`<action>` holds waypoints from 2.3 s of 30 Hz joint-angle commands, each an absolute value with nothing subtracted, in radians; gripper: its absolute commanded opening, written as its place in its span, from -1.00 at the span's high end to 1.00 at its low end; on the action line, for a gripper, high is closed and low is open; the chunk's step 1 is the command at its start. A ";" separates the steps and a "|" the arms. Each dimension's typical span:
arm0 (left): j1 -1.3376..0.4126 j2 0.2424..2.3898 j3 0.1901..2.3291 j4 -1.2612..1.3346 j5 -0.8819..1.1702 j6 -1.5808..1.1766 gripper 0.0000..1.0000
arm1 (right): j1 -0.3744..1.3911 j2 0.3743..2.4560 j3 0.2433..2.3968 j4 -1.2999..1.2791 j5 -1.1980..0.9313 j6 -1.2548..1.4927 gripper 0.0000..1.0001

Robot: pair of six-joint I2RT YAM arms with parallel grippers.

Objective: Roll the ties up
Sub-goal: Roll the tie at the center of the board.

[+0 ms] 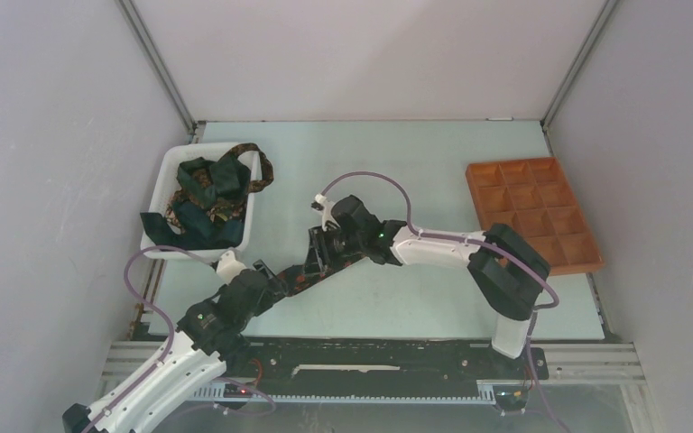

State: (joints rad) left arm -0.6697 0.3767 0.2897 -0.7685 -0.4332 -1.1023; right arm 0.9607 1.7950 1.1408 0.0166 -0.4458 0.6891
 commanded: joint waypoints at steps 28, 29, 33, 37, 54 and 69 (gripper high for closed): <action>-0.647 0.335 0.289 -0.709 -0.411 -1.085 -0.69 | 0.969 2.095 1.416 -0.068 -0.459 0.666 0.68; -0.647 0.336 0.288 -0.704 -0.409 -1.081 -0.69 | 0.968 2.100 1.416 -0.069 -0.459 0.666 0.69; -0.647 0.333 0.275 -0.672 -0.396 -1.071 -0.70 | 0.969 2.113 1.416 -0.078 -0.459 0.656 0.71; -0.643 0.328 0.258 -0.632 -0.374 -1.065 -0.74 | 0.962 2.120 1.416 -0.090 -0.457 0.651 0.73; -0.498 0.385 0.160 -0.411 -0.157 -0.992 -0.72 | 0.937 2.150 1.401 -0.099 -0.466 0.635 0.77; -0.403 0.468 0.074 -0.238 -0.060 -0.962 -0.56 | 0.927 2.172 1.399 -0.101 -0.484 0.630 0.81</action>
